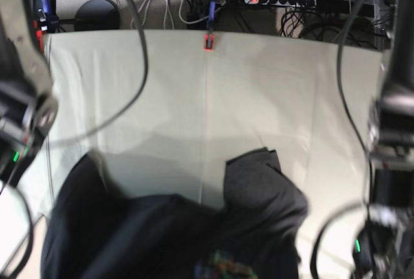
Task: Layout the t-shirt on the table in an organized manner, then fold the t-shirt properly
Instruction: 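Pull the held corners apart and lay the shirt flat with both grippers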
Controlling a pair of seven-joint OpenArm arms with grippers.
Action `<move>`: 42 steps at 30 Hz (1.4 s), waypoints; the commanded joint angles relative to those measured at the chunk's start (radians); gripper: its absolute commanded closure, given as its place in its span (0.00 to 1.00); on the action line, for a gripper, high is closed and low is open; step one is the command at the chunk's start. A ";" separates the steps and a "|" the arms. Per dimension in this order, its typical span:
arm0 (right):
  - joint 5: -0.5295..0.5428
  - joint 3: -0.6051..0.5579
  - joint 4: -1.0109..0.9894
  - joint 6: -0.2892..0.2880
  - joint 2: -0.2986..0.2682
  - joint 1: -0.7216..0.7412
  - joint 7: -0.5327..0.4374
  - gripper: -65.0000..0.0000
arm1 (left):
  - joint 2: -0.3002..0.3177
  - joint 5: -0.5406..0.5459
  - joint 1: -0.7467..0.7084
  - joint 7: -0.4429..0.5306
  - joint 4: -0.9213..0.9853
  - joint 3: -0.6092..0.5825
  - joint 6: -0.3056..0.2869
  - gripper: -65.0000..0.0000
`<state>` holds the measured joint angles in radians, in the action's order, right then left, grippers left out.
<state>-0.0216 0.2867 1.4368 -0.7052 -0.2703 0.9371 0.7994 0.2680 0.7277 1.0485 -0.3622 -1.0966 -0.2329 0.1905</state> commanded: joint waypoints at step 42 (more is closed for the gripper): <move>0.021 0.248 0.531 0.007 0.159 -1.211 -0.243 1.00 | 0.047 0.209 -1.502 -0.028 -0.793 0.409 -0.004 1.00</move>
<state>-0.0166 0.5304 1.9438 -0.7074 -0.1013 -0.2825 0.5835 0.3107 0.9173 -0.4534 -0.4099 -1.8683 0.1688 0.1871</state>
